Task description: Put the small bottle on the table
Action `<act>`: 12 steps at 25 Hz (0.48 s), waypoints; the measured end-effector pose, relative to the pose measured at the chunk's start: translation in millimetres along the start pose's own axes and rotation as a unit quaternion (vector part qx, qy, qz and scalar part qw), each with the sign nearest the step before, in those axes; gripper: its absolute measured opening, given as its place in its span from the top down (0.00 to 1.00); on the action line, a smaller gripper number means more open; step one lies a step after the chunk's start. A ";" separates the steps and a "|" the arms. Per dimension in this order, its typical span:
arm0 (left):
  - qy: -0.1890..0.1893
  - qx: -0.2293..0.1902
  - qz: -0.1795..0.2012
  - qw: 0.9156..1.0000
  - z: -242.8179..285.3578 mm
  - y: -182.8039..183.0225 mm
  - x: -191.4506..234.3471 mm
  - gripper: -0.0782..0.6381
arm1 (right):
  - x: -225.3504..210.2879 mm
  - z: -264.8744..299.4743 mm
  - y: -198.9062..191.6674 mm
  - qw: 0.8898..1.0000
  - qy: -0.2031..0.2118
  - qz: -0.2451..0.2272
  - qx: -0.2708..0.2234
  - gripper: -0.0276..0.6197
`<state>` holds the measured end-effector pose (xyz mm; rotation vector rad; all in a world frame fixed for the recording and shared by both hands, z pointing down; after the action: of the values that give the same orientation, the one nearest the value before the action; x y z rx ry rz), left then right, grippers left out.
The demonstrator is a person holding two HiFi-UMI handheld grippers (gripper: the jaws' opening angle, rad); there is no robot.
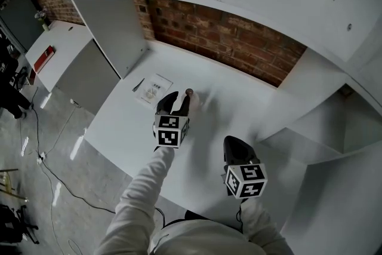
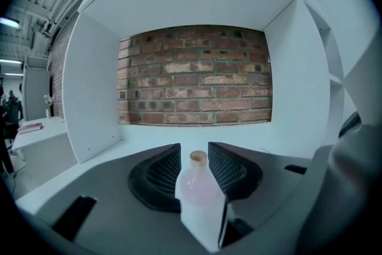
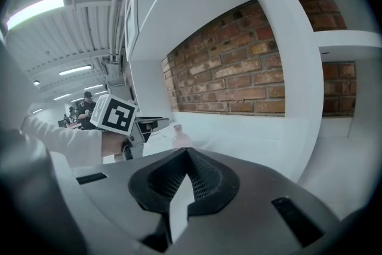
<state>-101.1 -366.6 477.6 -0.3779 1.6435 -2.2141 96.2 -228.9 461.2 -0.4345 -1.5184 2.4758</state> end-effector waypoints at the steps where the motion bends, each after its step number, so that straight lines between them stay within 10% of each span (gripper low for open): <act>1: 0.000 -0.002 -0.004 1.000 -4.6 -0.9 -0.3 0.68 | 0.8 -0.5 0.8 1.000 0.001 0.000 -0.002 0.91; 12: -0.007 -0.008 -0.034 0.999 -60.6 -13.0 -7.4 0.80 | 16.8 -5.8 5.5 1.000 0.011 -0.007 -0.012 0.91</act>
<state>-121.3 -307.7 472.5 -0.4600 1.6661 -2.2420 82.4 -221.1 451.4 -0.4519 -1.5388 2.4365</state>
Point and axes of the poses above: the fingertips, and each gripper's own axes: z forward along the fingers, x to its left, y out of its top, the point moved 6 cm from there along -z, backward along the fingers, and after that the axes turned 5 degrees about -y, right-handed, at the moved point
